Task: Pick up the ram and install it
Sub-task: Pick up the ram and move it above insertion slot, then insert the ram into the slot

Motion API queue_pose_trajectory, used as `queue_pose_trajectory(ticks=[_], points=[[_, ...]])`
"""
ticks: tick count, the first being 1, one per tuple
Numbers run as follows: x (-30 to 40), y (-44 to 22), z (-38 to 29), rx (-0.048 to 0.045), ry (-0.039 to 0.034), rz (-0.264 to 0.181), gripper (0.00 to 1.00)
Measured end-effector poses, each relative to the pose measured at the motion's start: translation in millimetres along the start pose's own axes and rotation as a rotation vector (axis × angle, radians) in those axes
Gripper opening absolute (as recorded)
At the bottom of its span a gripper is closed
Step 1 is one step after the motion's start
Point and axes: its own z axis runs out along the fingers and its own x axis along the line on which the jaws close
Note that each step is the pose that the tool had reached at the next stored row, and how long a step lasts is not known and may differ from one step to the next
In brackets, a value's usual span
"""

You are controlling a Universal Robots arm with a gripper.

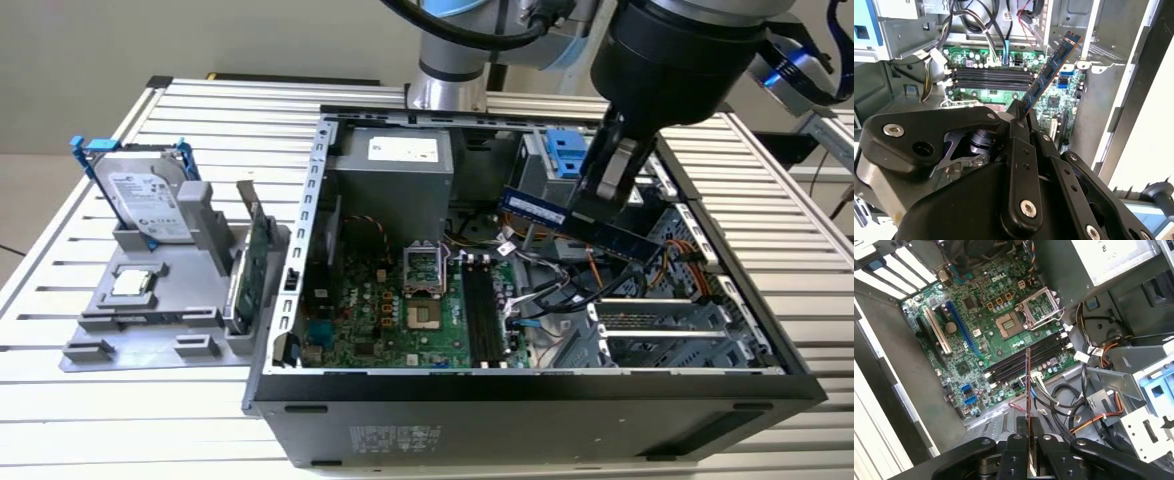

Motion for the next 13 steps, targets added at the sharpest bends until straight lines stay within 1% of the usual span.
queue_pose_trajectory(ticks=[13], points=[[0.2,0.3,0.0,0.0016,-0.0032,0.118,0.0]])
